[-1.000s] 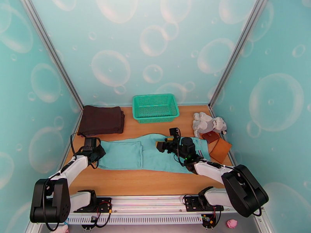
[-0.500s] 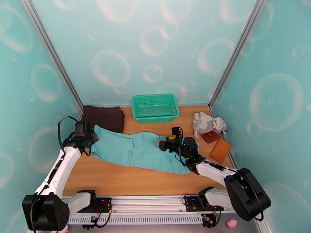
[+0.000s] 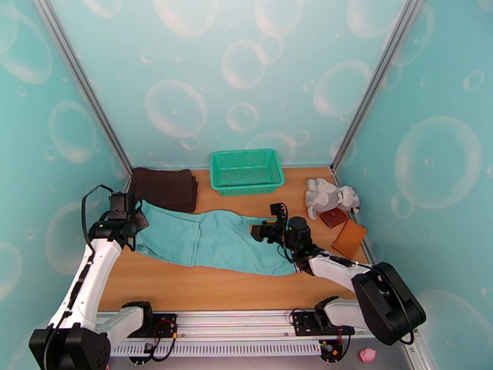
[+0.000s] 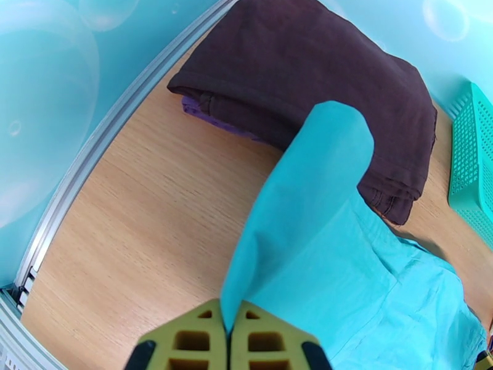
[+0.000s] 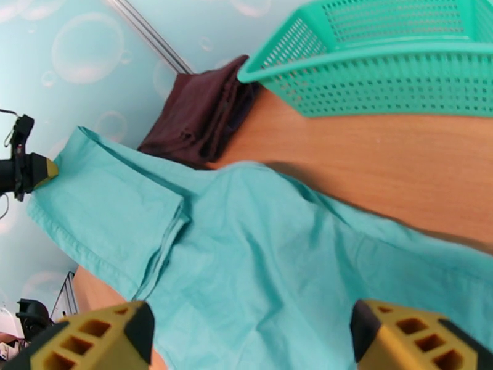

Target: Fold and stack the trousers

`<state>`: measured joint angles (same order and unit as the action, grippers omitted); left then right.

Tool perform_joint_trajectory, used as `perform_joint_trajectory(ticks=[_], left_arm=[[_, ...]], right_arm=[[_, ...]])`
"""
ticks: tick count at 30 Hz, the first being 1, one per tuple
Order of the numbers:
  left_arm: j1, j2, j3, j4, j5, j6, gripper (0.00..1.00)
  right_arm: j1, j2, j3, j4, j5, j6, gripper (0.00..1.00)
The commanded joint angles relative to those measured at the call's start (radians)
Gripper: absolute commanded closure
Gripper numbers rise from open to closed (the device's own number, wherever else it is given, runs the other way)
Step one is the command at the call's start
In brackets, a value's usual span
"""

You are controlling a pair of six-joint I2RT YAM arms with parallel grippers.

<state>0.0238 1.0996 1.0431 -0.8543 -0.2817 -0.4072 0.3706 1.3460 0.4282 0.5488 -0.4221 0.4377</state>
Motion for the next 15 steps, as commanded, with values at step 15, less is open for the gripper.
perform_joint_trajectory(ticks=[15], left_arm=[[0.033, -0.087, 0.031, -0.018, -0.012, 0.042, 1.0]], right_arm=[[-0.075, 0.111, 0.037, -0.081, -0.017, 0.144, 0.15]])
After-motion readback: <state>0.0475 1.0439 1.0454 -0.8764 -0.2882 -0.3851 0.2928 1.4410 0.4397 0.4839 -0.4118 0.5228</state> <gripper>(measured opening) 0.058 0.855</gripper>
